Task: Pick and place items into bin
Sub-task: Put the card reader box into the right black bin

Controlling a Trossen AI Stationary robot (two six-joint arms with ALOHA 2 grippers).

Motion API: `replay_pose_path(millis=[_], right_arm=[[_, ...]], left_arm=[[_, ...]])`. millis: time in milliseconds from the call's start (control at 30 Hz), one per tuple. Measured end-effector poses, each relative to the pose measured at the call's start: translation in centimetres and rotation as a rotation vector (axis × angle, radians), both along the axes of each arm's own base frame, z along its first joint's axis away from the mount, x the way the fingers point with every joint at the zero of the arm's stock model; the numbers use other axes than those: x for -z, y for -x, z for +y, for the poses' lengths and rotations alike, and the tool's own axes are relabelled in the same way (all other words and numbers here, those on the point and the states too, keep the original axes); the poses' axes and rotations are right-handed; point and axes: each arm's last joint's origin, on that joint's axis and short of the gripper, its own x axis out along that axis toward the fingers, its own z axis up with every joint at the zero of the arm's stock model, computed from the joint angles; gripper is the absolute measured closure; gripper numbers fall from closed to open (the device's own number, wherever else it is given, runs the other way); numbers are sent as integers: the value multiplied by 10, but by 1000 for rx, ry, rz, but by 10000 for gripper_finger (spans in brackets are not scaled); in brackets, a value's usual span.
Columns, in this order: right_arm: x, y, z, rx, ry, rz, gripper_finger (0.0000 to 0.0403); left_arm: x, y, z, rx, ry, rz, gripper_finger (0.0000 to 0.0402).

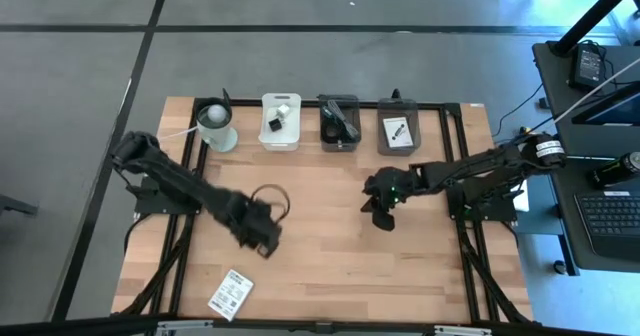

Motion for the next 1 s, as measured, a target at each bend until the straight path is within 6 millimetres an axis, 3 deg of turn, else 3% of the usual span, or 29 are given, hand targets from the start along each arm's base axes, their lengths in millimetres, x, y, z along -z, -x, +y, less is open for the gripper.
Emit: replay_pose_path(millis=[200,400,600,800,1000], right_arm=[[-2,-2,-13,-44,-25,-39,399],[-3,-3,-20,-23,-22,-46,399],[-3,-3,-22,-32,-7,-52,399],[-3,-3,-21,-48,-18,-54,399],[-3,-3,-21,-56,-12,-57,399]], left_arm=[[15,19,-53,-111,74,120,330],[29,37,-86,-211,52,176,330],[52,34,-112,-180,90,147,330],[83,27,-123,-174,92,252,330],[90,9,-104,-200,87,277,330]])
